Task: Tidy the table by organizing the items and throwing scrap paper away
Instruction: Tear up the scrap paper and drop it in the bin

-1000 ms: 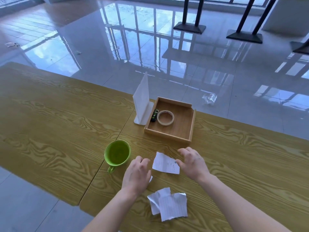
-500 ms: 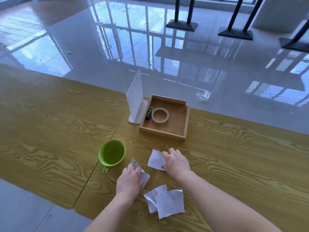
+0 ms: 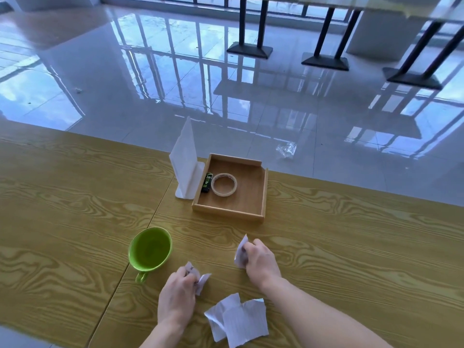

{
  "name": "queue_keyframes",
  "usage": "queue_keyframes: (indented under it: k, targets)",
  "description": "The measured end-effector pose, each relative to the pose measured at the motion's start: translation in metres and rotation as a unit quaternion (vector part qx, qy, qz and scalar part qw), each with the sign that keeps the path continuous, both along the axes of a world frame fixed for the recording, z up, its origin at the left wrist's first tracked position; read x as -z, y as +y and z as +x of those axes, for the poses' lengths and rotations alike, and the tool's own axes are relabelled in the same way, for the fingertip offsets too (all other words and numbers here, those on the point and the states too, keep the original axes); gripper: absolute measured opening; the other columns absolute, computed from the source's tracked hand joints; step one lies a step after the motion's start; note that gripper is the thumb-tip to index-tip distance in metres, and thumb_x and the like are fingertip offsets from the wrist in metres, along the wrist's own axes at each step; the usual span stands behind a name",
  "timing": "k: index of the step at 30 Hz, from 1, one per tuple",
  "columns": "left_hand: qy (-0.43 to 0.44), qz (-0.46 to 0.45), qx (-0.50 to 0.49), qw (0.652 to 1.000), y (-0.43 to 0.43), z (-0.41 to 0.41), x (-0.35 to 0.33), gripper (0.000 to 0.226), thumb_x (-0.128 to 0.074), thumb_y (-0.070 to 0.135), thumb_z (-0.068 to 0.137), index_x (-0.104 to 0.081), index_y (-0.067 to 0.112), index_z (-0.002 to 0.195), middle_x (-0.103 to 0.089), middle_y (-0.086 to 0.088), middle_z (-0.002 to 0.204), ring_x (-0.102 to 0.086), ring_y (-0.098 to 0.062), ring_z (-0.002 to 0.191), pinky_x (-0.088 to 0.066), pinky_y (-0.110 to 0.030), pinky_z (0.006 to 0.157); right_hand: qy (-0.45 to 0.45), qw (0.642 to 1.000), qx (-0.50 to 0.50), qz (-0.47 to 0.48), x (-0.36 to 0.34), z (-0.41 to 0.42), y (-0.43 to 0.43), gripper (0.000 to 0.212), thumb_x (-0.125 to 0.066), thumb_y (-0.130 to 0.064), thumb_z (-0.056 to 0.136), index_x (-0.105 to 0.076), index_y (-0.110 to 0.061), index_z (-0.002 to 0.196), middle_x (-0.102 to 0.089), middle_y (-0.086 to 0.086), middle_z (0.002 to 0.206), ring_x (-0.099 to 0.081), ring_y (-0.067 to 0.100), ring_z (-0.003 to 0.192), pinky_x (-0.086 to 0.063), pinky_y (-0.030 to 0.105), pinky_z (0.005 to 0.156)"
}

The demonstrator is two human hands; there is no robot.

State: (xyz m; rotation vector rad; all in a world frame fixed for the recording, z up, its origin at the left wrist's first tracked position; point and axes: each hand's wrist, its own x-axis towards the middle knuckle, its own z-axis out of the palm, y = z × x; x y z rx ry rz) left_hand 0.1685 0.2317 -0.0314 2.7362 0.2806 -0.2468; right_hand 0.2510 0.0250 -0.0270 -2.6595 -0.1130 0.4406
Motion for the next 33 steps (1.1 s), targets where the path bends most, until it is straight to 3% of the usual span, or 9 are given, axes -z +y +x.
queue_keyframes:
  k: [7,11,16,27,33]
  targets:
    - [-0.051,-0.013,0.031,0.998,-0.019,0.010,-0.015,0.011,-0.070,0.015,0.085,-0.067,0.019,0.075,-0.056,0.007,0.075,-0.054,-0.018,0.071,-0.042,-0.032,0.051,-0.026,0.998,0.044,0.042,-0.017,0.000,-0.022,0.026,-0.061,-0.017,0.087,-0.043,-0.022,0.070,-0.050,-0.002,0.082,-0.053,0.020,0.077,-0.044,0.032,0.065]
    - [-0.063,0.006,0.050,0.997,-0.032,0.024,-0.032,0.014,-0.063,0.020,0.090,-0.067,0.021,0.077,-0.056,0.007,0.078,-0.053,-0.016,0.075,-0.037,-0.029,0.054,-0.050,0.996,0.052,0.048,-0.024,-0.001,-0.035,0.022,-0.064,-0.021,0.086,-0.048,-0.022,0.071,-0.048,-0.002,0.080,-0.049,0.019,0.075,-0.036,0.029,0.065]
    - [-0.093,0.015,0.073,0.993,-0.048,0.035,-0.055,0.017,-0.061,0.019,0.090,-0.065,0.018,0.074,-0.056,0.005,0.077,-0.051,-0.017,0.073,-0.030,-0.029,0.054,-0.094,0.992,0.061,0.055,-0.033,-0.007,-0.056,0.010,-0.067,-0.022,0.085,-0.066,-0.012,0.086,-0.057,0.003,0.085,-0.057,0.024,0.081,-0.045,0.034,0.069]
    - [-0.127,-0.006,0.135,0.983,-0.136,0.033,-0.074,0.017,-0.060,0.020,0.088,-0.061,0.018,0.072,-0.044,0.009,0.073,-0.044,-0.016,0.069,-0.028,-0.027,0.053,-0.141,0.982,0.112,0.057,-0.055,-0.042,-0.144,0.017,-0.072,-0.025,0.081,-0.061,-0.013,0.074,-0.056,0.000,0.077,-0.053,0.022,0.072,-0.034,0.030,0.060]
    - [-0.131,-0.023,0.211,0.968,-0.182,0.031,-0.079,0.016,-0.059,0.024,0.091,-0.062,0.018,0.076,-0.055,0.005,0.080,-0.052,-0.019,0.078,-0.034,-0.029,0.056,-0.130,0.974,0.181,0.035,-0.061,-0.076,-0.185,0.012,-0.069,-0.021,0.081,-0.061,-0.013,0.076,-0.056,-0.001,0.079,-0.053,0.022,0.076,-0.039,0.032,0.060]
